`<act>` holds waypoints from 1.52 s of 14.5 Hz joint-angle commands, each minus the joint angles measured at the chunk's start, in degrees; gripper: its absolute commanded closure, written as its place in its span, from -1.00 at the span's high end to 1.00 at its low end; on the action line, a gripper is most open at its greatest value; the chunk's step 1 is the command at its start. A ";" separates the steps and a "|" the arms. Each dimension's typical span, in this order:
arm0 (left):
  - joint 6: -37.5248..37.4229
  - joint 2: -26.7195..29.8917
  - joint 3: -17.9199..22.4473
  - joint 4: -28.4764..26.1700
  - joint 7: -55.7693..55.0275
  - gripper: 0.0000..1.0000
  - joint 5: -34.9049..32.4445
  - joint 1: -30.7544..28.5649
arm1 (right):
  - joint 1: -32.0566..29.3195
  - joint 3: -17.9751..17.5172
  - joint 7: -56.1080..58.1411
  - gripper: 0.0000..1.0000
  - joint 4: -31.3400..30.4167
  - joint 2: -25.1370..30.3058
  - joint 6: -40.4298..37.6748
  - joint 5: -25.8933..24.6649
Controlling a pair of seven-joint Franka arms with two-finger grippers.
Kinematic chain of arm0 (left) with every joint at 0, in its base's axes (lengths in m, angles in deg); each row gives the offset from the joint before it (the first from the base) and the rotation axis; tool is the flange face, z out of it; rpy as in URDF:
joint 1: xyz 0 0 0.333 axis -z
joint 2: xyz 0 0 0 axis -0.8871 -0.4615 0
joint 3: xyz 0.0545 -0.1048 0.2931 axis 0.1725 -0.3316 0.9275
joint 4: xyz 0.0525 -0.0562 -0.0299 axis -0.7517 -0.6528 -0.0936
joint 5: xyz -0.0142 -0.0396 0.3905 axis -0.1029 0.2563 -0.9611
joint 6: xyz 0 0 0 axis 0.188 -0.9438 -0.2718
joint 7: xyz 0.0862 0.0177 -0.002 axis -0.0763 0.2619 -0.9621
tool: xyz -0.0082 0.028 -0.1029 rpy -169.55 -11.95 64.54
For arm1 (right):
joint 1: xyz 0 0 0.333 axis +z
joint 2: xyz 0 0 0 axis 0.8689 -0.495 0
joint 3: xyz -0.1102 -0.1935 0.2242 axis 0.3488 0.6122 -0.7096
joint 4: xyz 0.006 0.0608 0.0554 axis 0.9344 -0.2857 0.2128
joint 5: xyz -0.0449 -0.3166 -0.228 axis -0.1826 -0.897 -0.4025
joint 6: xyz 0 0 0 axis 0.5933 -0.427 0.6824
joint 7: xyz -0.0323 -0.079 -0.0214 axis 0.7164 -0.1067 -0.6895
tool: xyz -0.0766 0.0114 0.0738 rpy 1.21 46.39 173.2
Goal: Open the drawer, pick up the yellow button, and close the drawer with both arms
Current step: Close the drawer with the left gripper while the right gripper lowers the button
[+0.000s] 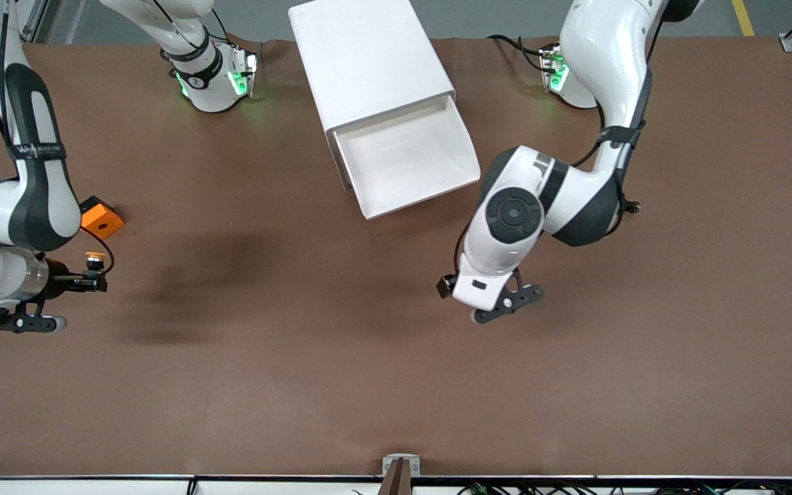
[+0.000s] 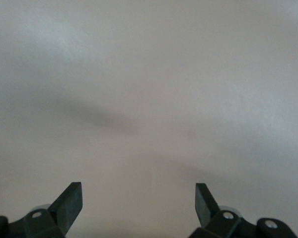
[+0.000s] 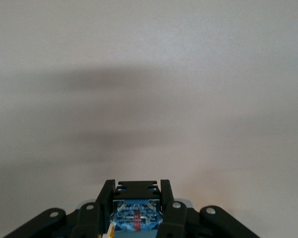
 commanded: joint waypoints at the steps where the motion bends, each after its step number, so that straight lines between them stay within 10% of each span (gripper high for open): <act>1: 0.66 2.06 -1.69 -4.07 -0.03 1.00 -1.05 1.65 | -1.07 -1.19 0.15 -0.78 -8.83 0.30 11.74 -1.25; 15: 0.92 14.99 -10.84 -21.57 -0.03 1.00 -0.78 1.48 | -2.21 -1.28 0.15 -0.68 -12.21 -6.73 26.21 -1.17; 17: 1.01 14.90 -10.84 -21.57 -0.03 1.00 -0.78 1.57 | -2.13 -1.28 -0.03 -0.40 -12.21 -6.73 26.04 -1.08; 20: 1.27 15.16 -11.01 -21.57 0.23 1.00 -0.78 1.40 | -2.13 -1.28 -0.29 1.00 -12.12 -6.55 25.69 -1.08; 22: 1.27 15.16 -12.94 -22.01 0.15 1.00 -0.70 1.05 | -2.04 -1.28 -0.38 1.00 -12.20 -5.77 25.25 -1.08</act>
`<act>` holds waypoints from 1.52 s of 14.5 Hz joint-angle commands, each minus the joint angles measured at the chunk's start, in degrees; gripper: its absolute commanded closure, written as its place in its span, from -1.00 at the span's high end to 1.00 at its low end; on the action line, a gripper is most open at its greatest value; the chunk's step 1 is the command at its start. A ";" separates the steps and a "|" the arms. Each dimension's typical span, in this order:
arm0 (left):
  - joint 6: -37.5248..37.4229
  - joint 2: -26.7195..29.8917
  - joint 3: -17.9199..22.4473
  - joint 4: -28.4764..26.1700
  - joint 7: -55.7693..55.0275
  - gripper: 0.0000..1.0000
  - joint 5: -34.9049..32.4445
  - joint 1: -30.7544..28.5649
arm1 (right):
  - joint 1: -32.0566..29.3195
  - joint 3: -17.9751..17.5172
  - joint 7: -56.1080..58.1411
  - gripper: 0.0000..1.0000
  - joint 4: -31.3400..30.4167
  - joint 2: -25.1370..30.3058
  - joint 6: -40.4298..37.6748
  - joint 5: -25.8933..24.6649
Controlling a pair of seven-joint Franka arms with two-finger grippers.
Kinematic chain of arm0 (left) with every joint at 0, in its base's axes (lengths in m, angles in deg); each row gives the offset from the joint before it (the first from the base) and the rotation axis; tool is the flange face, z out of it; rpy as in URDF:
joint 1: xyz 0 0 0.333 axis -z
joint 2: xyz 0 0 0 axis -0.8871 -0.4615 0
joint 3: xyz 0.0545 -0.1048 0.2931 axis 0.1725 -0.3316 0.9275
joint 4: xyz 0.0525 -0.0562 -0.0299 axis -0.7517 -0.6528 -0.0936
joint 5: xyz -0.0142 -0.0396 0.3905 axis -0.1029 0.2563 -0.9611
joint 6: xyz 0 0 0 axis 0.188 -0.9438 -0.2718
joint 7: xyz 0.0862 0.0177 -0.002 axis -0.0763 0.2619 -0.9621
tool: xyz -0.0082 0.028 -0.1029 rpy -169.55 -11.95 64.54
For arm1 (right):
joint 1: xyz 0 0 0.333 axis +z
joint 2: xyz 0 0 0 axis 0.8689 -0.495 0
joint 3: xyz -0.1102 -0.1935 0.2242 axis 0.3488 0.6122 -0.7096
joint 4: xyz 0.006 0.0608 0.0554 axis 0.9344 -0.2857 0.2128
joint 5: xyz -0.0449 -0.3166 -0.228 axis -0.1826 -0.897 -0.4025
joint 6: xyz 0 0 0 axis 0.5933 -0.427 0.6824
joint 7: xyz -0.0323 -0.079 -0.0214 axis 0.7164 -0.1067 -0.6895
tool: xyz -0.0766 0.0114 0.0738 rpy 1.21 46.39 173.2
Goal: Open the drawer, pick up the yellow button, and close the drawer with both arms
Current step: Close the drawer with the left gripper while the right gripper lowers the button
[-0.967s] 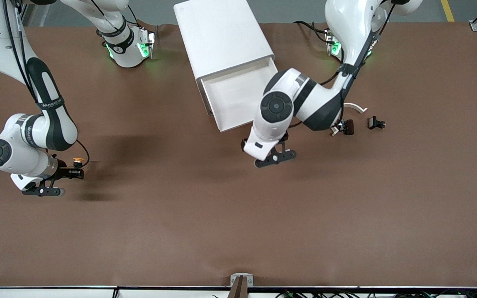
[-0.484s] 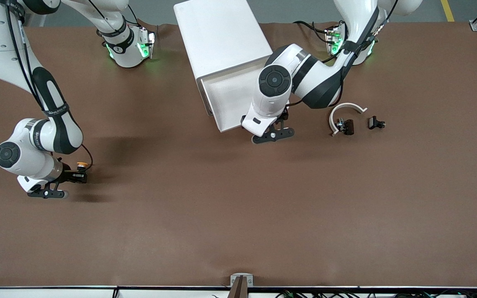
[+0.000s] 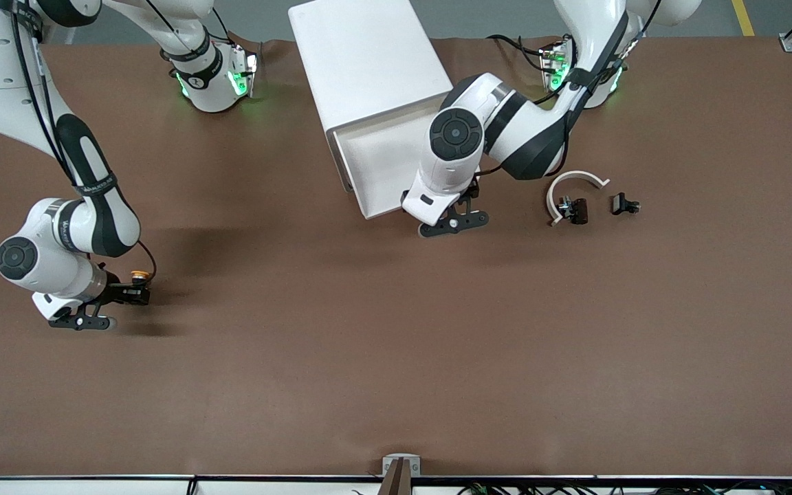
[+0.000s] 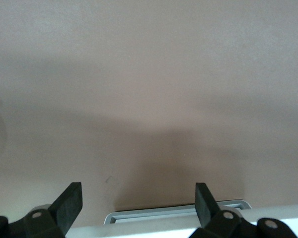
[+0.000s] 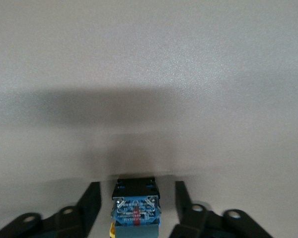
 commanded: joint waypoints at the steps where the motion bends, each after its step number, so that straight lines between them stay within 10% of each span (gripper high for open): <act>1: 0.96 1.38 -2.48 -2.25 0.18 1.00 0.01 -0.52 | -1.00 -1.04 -0.19 1.00 0.00 1.89 -2.49 -0.97; 13: 0.70 0.93 -10.21 -3.84 -1.22 1.00 3.62 0.26 | 4.37 -1.66 -1.16 1.00 1.92 23.94 -29.13 -0.27; 22: 0.17 1.46 -16.10 -4.72 -4.04 1.00 5.54 -0.26 | 6.04 -1.66 -0.28 1.00 23.81 25.36 -53.03 3.60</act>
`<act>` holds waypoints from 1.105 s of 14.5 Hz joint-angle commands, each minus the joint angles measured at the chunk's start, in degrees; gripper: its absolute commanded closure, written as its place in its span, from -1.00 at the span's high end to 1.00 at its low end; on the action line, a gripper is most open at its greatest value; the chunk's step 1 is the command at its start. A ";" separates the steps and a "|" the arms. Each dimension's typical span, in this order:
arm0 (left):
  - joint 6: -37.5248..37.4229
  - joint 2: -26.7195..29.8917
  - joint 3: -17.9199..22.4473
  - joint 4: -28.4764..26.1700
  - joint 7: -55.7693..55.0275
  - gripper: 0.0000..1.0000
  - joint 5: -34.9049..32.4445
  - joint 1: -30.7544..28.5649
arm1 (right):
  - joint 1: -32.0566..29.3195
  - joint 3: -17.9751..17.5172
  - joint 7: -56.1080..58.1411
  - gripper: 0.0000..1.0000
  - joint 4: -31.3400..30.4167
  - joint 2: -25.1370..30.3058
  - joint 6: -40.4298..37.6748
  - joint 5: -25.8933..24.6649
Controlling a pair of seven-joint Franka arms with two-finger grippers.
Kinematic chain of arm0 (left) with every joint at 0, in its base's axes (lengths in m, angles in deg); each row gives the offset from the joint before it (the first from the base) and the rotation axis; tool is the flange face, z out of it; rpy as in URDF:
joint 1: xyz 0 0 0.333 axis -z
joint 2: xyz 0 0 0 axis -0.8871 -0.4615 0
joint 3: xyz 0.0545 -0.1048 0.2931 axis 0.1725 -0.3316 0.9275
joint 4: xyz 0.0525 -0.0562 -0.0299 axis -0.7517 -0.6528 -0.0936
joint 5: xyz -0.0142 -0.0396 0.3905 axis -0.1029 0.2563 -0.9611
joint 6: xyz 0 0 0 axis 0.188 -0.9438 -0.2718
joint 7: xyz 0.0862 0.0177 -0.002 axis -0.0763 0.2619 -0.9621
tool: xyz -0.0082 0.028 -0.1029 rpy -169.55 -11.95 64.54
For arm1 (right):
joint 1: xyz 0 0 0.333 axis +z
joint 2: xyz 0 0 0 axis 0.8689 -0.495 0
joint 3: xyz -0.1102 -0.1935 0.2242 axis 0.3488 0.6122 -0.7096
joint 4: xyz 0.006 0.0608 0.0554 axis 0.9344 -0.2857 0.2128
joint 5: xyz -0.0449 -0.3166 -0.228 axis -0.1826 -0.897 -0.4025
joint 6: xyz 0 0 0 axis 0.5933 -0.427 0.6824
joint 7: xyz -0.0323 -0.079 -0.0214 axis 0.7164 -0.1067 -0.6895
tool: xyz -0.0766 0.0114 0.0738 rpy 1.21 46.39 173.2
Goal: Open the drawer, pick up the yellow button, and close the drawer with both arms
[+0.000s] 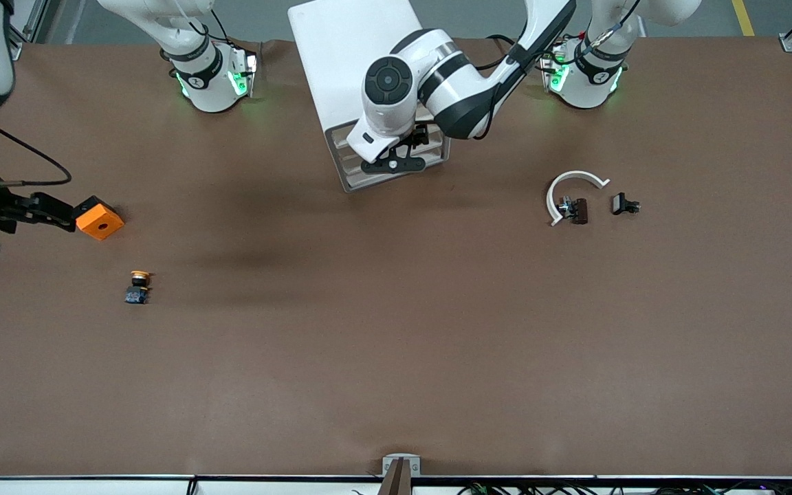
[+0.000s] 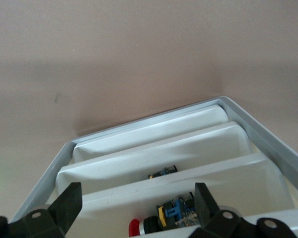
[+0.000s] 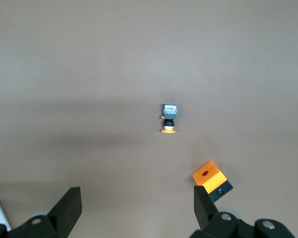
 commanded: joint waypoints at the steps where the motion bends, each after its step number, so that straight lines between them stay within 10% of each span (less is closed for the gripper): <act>1: 0.23 1.43 -1.49 -1.23 -0.37 1.00 3.90 -0.44 | 0.03 0.10 0.10 1.00 3.20 -1.49 -3.94 1.32; 7: 0.06 1.17 -1.05 -0.70 -0.11 1.00 4.00 -2.53 | -0.23 0.19 0.19 1.00 6.36 -0.96 -7.47 1.41; 16: 0.15 0.90 -0.78 6.60 1.74 1.00 -7.39 -22.83 | -0.84 0.63 0.10 1.00 7.51 -0.96 -9.76 1.32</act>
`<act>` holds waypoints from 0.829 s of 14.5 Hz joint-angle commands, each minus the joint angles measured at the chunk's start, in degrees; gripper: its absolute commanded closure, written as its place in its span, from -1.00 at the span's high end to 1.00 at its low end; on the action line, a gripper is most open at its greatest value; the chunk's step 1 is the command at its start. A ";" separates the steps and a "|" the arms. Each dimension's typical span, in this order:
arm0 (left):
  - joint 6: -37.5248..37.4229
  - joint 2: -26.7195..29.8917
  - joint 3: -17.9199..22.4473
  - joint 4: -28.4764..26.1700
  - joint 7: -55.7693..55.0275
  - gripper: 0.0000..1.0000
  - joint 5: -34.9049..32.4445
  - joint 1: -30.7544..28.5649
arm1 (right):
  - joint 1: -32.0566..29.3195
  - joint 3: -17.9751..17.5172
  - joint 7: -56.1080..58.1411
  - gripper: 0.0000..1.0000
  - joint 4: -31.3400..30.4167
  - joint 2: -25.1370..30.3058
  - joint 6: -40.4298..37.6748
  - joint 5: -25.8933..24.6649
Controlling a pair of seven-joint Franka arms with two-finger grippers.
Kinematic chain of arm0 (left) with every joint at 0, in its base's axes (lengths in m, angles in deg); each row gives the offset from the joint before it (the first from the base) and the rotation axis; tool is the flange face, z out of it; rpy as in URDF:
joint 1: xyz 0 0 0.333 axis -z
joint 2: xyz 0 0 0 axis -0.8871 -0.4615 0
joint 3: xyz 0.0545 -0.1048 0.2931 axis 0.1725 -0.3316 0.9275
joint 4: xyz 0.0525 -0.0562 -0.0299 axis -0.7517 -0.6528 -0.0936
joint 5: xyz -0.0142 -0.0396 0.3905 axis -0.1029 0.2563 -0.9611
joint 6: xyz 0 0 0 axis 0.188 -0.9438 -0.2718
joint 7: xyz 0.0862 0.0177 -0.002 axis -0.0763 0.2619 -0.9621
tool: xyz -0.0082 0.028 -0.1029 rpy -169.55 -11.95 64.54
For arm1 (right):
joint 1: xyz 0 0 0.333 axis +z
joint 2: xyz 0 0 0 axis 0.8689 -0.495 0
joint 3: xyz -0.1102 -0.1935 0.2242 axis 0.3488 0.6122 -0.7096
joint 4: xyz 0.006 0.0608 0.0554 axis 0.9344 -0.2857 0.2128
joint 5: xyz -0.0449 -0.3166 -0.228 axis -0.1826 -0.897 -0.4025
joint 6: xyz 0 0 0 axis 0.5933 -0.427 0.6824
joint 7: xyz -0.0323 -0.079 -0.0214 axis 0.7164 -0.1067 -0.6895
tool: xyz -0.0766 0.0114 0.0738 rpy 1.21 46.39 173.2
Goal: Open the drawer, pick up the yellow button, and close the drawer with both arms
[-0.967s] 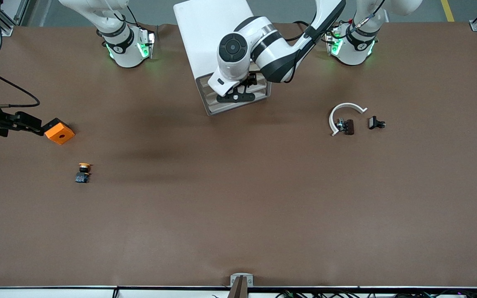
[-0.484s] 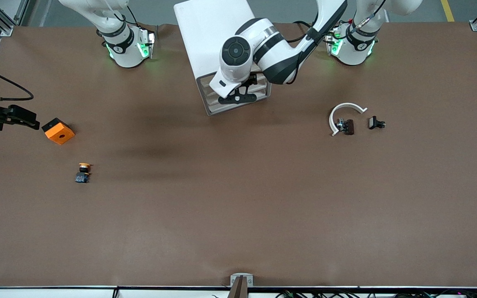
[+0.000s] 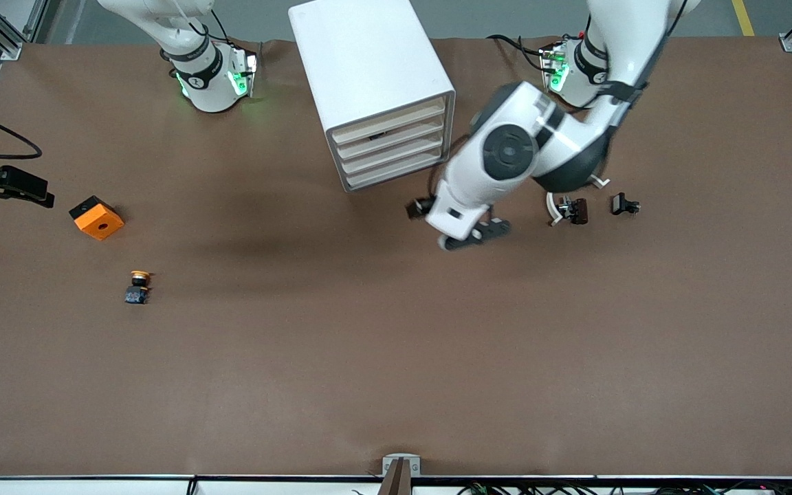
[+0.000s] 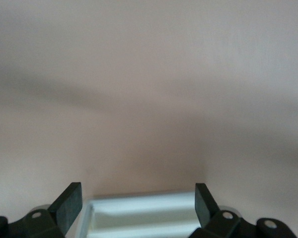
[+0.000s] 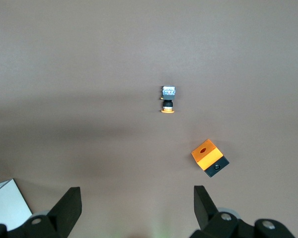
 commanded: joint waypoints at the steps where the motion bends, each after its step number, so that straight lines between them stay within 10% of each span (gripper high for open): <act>1: -0.26 1.18 -0.78 1.01 -0.14 1.00 -8.29 -4.29 | -0.51 -0.32 0.16 1.00 1.36 -0.45 -0.89 0.68; 12: -11.40 10.75 -0.78 6.03 17.23 1.00 -11.14 -21.34 | -0.42 -0.40 0.16 1.00 2.24 -0.45 -0.81 0.59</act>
